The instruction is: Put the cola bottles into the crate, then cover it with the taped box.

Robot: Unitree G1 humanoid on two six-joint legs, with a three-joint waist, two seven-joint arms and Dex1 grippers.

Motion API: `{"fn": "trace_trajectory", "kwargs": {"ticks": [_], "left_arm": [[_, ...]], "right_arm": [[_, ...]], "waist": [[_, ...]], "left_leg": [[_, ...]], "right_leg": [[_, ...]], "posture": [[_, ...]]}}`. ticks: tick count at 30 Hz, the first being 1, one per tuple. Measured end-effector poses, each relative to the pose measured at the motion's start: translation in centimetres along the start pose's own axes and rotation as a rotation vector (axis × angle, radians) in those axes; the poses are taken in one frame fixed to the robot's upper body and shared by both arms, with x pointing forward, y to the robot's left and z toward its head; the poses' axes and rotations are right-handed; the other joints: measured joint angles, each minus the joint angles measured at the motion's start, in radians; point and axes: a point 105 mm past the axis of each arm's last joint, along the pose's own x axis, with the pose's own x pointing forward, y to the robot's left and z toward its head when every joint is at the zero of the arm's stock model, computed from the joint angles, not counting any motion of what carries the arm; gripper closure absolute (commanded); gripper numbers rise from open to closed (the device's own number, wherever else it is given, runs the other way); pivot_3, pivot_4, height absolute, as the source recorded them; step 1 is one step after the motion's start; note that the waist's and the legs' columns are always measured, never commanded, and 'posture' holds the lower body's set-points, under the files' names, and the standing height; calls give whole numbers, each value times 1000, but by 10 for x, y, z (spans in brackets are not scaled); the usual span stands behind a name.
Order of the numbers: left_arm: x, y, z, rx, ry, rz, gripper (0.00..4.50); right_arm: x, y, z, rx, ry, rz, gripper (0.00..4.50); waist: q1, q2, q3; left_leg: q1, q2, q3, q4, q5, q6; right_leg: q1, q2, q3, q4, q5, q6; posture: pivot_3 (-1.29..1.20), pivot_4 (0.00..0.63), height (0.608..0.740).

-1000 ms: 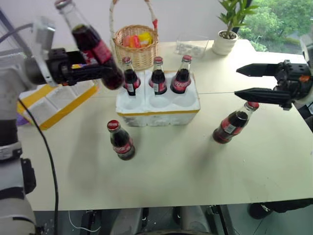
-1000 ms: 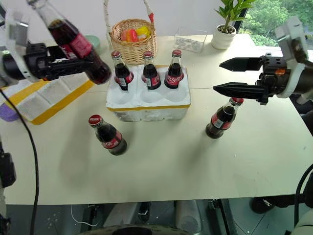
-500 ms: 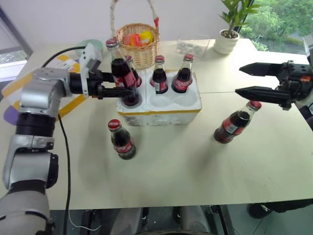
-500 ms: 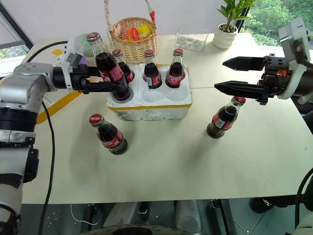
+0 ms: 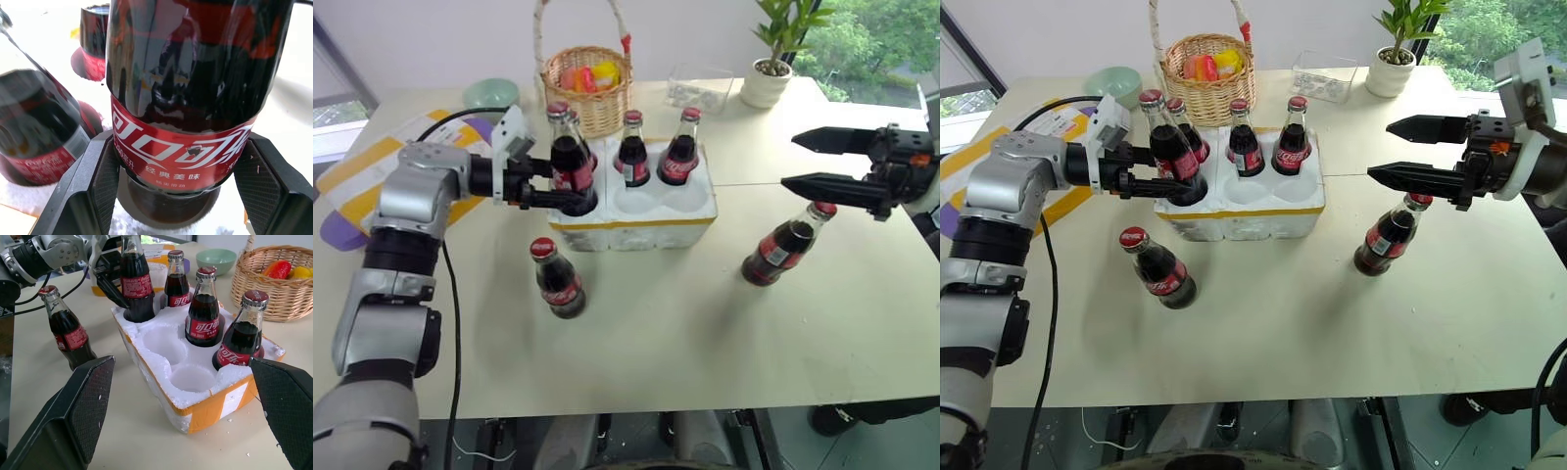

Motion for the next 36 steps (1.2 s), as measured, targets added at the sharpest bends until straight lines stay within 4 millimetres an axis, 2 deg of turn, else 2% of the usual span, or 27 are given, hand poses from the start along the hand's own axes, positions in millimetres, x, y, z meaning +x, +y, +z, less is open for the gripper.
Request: {"fn": "trace_trajectory", "kwargs": {"ticks": [6, 7, 9, 13, 16, 21, 24, 27, 32, 36], "left_arm": [[4, -3, -6, 6, 1, 18, 1757], [4, -3, -8, 2, 1, 23, 710], [5, -4, -13, -9, 3, 25, 39], [5, -4, -7, 6, -12, 33, 39], [-4, -4, 2, 0, -47, 45, 39], [-48, -9, 23, -5, -91, 87, 39], [-85, -20, 29, -18, -83, 114, 39], [-106, -34, 23, -18, -34, 132, 39], [-114, -70, 8, -52, 39, 55, 39], [-120, -83, 16, -8, 47, 59, 39]], "right_arm": [[2, 0, -1, 3, -6, 3, 0], [2, -1, -1, 3, -5, 3, 0], [2, -1, -1, 2, -6, 3, 0], [1, -4, 1, -5, -13, -3, 0], [2, -5, -1, 1, -10, -4, 0], [1, -9, -1, -7, -8, -8, 0], [2, -11, -3, -7, -1, 3, 0], [4, -12, -3, -12, 8, 16, 0], [15, -11, 7, -69, 10, 67, 0], [27, -14, 20, -130, 21, 90, 0]], "waist": [[0, 0, 0], [0, 0, 0], [0, 0, 0], [0, 0, 0], [0, 0, 0], [-8, 1, 0], [-7, 1, 0], [-6, 1, 0], [-3, 1, 0], [-3, 2, 0]], "left_leg": [[0, 0, 0, 0, 0, 0], [0, 0, 0, 0, 0, 0], [0, 0, 0, 0, 0, 0], [0, 0, 0, 1, 0, 0], [0, 0, 0, 1, 0, 0], [1, 1, 0, 0, 0, 0], [1, 1, 0, 0, 0, 0], [1, 1, 0, 0, 0, 0], [1, 1, 0, 0, 0, 0], [1, 1, 0, -1, 0, 0]], "right_leg": [[0, 0, 0, 0, 0, 0], [0, 0, 0, 0, 0, 0], [0, 0, 0, 0, 0, 0], [1, 0, 0, 0, 0, 0], [0, 0, 0, 0, 0, 0], [0, 0, 0, 1, 0, 0], [0, 0, 0, 1, 0, 0], [0, 0, 1, 0, 0, 0], [1, 0, 1, 0, 0, 0], [0, 0, 0, 0, 0, 0]], "posture": [[0, 150, 739], [0, 150, 739], [0, 150, 739], [0, 150, 739], [0, 150, 739], [0, 150, 739], [0, 150, 739], [0, 150, 739], [0, 150, 739], [0, 150, 739]]}}
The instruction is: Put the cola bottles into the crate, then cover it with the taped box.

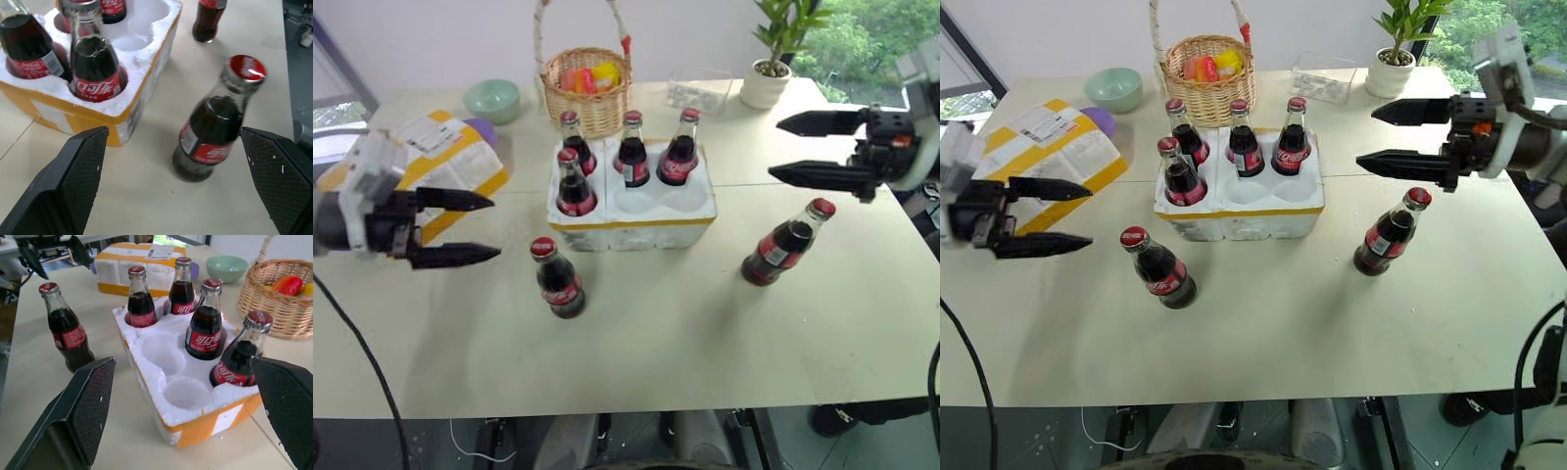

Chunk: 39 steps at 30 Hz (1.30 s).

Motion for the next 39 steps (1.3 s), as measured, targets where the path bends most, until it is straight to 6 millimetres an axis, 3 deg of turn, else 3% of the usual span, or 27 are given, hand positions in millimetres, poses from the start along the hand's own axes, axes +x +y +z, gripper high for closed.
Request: {"fn": "trace_trajectory", "kwargs": {"ticks": [4, 8, 13, 17, 27, 32, 36, 39], "left_arm": [[-2, -1, 1, 6, -3, 15, 39], [-1, -5, -3, -7, 6, 2, 39], [-2, -4, -6, -4, 10, 5, 39], [-1, -2, -9, -14, 11, 4, 39], [2, 8, -7, -3, 9, -13, 39], [8, 10, -8, -12, 19, -42, 39], [10, 9, -4, -1, 18, -67, 39], [13, 8, -5, -1, 24, -89, 39]], "right_arm": [[12, 4, 16, -37, -10, 49, 0], [38, 24, 27, -41, -14, 145, 0], [86, 61, 22, -18, 5, 268, 0], [111, 73, 14, 27, 31, 269, 0], [121, 85, 1, 142, 87, 281, 0], [122, 96, -24, 221, 135, 294, 0], [123, 110, -45, 228, 162, 315, 0], [127, 110, -54, 194, 164, 285, 0]], "waist": [[-1, 0, 0], [-1, 0, 0], [-2, 0, 0], [4, 0, 0], [-2, -1, -1], [1, -1, -1], [-1, -1, -1], [-4, -1, -1]], "left_leg": [[0, 0, 0, 0, 0, 0], [0, 0, 0, -1, 0, 0], [0, 0, 0, -1, 0, 0], [0, 0, 0, 0, 0, 0], [0, 0, 0, -1, 0, 0], [0, 0, 0, 0, 0, 0], [0, -1, 0, 0, 0, 0], [0, 0, 0, 0, 0, 0]], "right_leg": [[0, 0, 0, 0, 0, 0], [0, 0, 0, 0, 0, 0], [-1, 0, 0, 0, 0, 0], [0, 0, 0, 0, 0, -1], [-1, 1, 0, 0, 0, -1], [0, 0, 0, 0, 0, -1], [0, 0, 0, 0, 1, -1], [0, 1, 0, 1, 1, -1]], "posture": [[0, 150, 739], [0, 150, 739], [0, 150, 739], [0, 150, 739], [0, 150, 739], [0, 150, 739], [0, 150, 739], [0, 150, 739]]}}
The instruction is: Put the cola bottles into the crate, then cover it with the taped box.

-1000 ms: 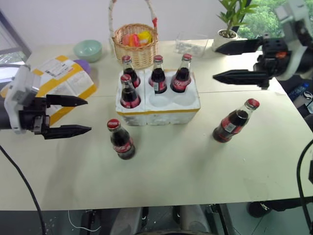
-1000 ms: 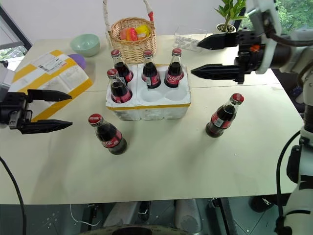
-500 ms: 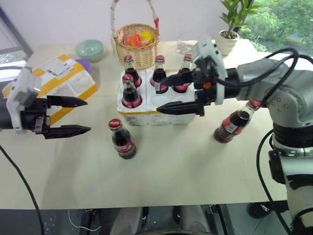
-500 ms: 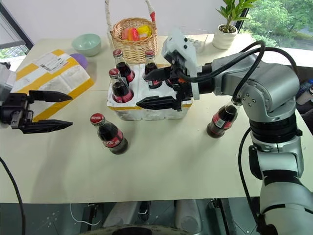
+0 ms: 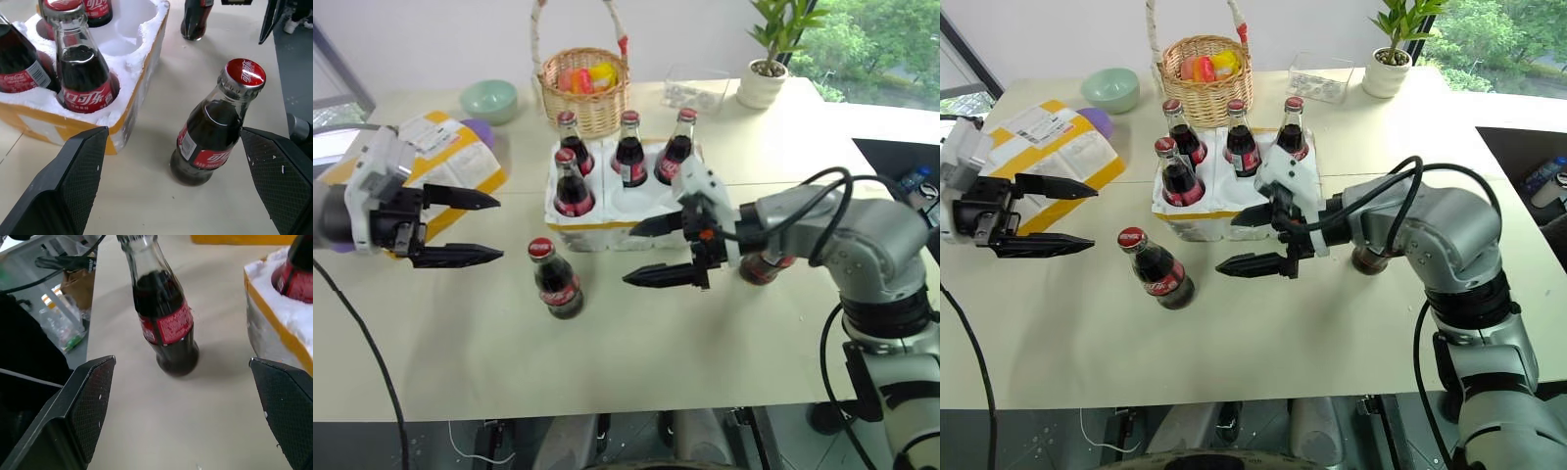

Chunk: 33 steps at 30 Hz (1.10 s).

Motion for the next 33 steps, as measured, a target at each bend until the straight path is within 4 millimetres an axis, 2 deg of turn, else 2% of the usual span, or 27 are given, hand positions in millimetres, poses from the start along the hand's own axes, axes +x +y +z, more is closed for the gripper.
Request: {"fn": "trace_trajectory", "kwargs": {"ticks": [4, 6, 10, 19, 23, 33], "left_arm": [[-1, 4, -6, 1, 19, -11, 39], [0, 4, -10, -3, 32, -23, 39], [-5, 6, -13, 0, 58, -22, 39], [-10, 8, -19, -10, 88, -24, 39], [-10, 8, -21, -18, 96, -27, 39], [-11, 9, -22, -7, 109, -22, 39]], "right_arm": [[24, -4, -17, -38, -18, -43, 0], [34, -6, -19, -35, -39, -48, 0], [42, -7, -18, -26, -76, -60, 0], [56, 10, -22, 46, -120, 50, 0], [61, 13, -17, 9, -152, 69, 0], [90, 14, -24, -37, -142, 70, 0]], "waist": [[-1, 0, 0], [0, 0, 0], [2, -1, -1], [2, -1, -1], [0, -1, -1], [0, -1, -1]], "left_leg": [[0, 0, 0, 0, 0, 0], [0, 0, 0, 0, 0, -1], [0, 0, 0, 1, 1, -1], [1, 0, 0, 1, 0, 0], [1, 0, 0, 1, 0, 0], [1, 0, 0, 1, 1, -1]], "right_leg": [[0, 1, 0, 2, 0, 0], [0, 1, 0, 2, 0, 0], [0, 2, 0, 2, 0, 0], [0, 3, 0, 2, 0, 0], [0, 3, 0, 3, 0, 0], [-1, 3, 0, 6, 0, 0]], "posture": [[0, 150, 739], [0, 150, 739], [0, 150, 739], [0, 150, 739], [0, 150, 739], [0, 150, 739]]}}
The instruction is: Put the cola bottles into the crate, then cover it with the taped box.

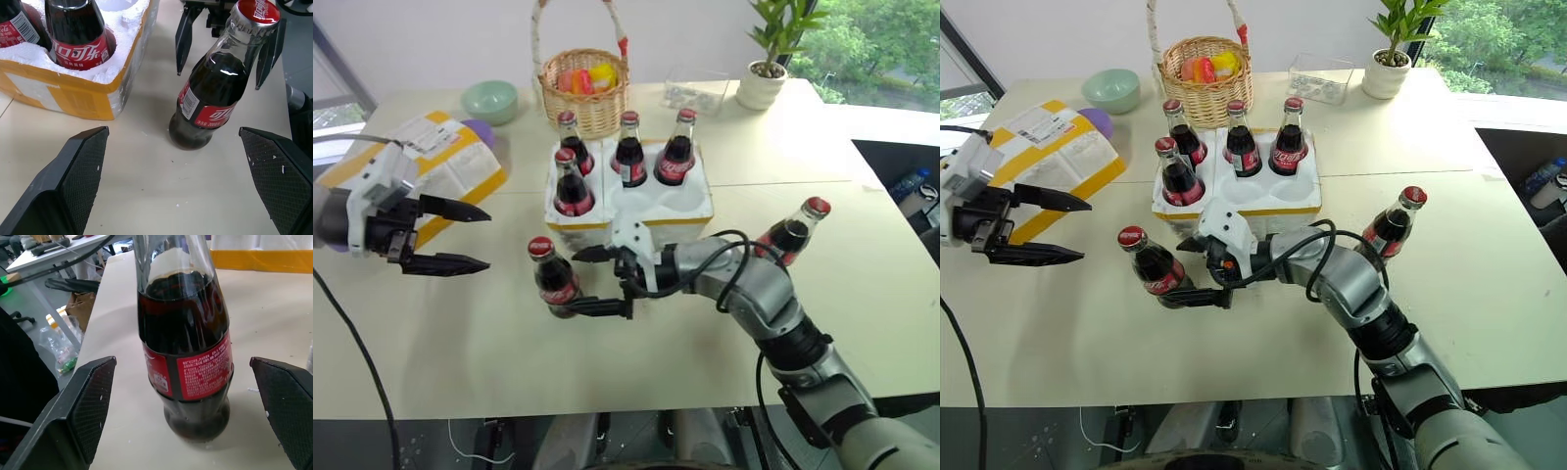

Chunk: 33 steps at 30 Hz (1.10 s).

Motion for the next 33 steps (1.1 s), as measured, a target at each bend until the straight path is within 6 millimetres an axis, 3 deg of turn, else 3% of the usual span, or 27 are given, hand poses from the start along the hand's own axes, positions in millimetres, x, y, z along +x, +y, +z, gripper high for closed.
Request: {"fn": "trace_trajectory", "kwargs": {"ticks": [16, 19, 21, 33], "left_arm": [[-1, 0, 0, 1, 4, 5, 39], [-1, 1, 2, 9, 3, 9, 0], [-1, 2, 4, 18, 2, 12, 0], [-1, 8, 7, 28, -13, 23, 0]], "right_arm": [[22, -6, -7, 20, -8, -18, 0], [25, -4, -7, 22, -11, -3, 855], [24, -5, -6, 24, -11, -9, 1725], [11, -4, 0, 179, -16, 1, 1764]], "waist": [[-2, 0, 0], [-2, 0, 0], [-1, 0, 0], [-1, 0, 0]], "left_leg": [[1, 0, 0, 0, 0, -1], [2, 0, 0, 0, 0, -1], [2, 0, 0, 0, 0, -1], [2, 0, 0, 0, 0, 0]], "right_leg": [[0, 0, 0, 3, 0, 0], [0, 0, 0, 3, 0, 0], [0, 0, 0, 3, 0, 0], [0, 0, 0, 4, 0, 0]], "posture": [[0, 150, 739], [0, 150, 739], [0, 150, 739], [0, 150, 739]]}}
